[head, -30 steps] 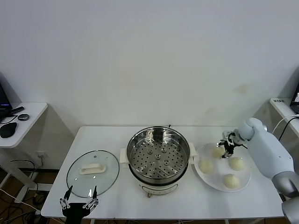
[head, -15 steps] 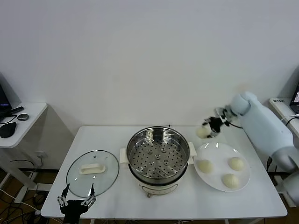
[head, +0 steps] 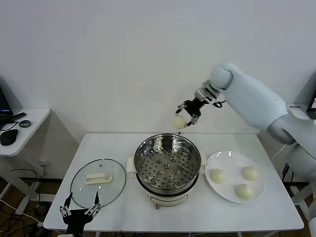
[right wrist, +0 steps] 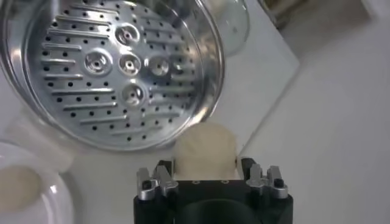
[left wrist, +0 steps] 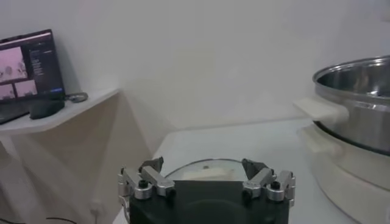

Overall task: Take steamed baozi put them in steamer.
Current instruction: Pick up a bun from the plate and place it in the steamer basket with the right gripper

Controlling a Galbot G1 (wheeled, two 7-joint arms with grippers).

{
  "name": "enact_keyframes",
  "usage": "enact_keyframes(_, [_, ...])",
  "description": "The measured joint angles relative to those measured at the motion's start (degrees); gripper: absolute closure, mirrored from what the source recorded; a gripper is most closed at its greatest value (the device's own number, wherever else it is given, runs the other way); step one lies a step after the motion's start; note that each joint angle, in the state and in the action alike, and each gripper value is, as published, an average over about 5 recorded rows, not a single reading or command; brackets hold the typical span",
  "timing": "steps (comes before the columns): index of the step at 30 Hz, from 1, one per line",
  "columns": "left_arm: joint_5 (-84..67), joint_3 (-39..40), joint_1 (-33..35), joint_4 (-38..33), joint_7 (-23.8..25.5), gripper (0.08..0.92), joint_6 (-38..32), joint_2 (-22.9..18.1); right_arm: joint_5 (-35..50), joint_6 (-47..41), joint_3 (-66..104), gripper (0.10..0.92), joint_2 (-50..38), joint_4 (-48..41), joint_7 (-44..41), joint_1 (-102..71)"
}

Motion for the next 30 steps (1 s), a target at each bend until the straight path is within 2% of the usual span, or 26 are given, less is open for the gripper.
enact_keyframes(12, [-1.3,-0.3,0.1,-0.1,-0.7,0.177,0.3,-0.5,-5.2,8.5,-4.9,0.389,2.5,3.9,1.1,-0.4])
enact_keyframes(30, [-1.8,-0.3,-0.1,0.7,-0.9,0.177,0.4,-0.6,-16.2,12.0,-4.9,0.387,6.5,2.5,6.1,-5.9])
